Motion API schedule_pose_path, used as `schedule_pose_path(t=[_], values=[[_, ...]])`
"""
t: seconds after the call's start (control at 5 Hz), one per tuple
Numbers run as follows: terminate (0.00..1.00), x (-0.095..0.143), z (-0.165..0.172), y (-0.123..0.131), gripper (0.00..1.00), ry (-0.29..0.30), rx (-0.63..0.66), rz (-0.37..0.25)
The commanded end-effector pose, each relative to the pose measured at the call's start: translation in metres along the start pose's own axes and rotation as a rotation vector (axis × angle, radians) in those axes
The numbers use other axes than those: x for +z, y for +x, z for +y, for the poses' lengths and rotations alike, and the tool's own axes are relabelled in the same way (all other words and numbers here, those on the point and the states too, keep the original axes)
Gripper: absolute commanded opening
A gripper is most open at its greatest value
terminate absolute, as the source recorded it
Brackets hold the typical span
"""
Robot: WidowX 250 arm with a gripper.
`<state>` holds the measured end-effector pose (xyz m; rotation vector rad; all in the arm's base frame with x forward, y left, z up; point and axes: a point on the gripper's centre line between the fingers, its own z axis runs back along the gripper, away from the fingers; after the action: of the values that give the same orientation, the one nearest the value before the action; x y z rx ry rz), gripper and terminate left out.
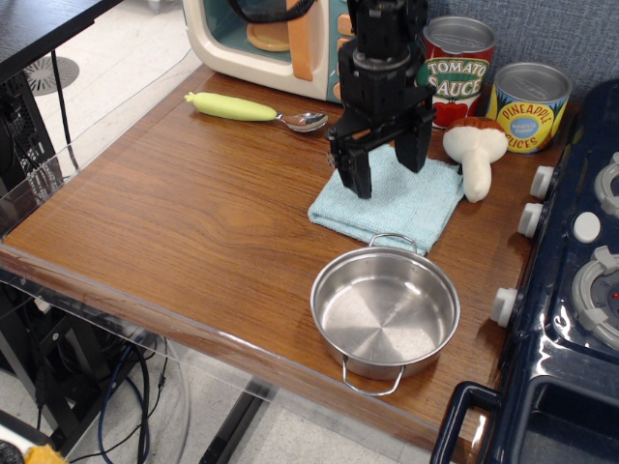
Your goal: Slide the blue rag to the opposite edge of the table so that it's in front of the microwave and the yellow ice cream scoop.
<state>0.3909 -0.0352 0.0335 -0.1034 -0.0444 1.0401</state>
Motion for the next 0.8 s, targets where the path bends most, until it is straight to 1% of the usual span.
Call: schedule_pose_path(t=[0.0,0.2,0.4,0.6], values=[[0.00,-0.008,0.016,0.010,1.00,-0.052,0.030,-0.023],[0.00,-0.011,0.022,0.018,1.00,-0.017,0.050,-0.051],[0.00,-0.004,0.029,0.026,1.00,-0.019,0.063,-0.080],[0.00,0.003,0.043,0.042,1.00,-0.031,0.127,-0.102]])
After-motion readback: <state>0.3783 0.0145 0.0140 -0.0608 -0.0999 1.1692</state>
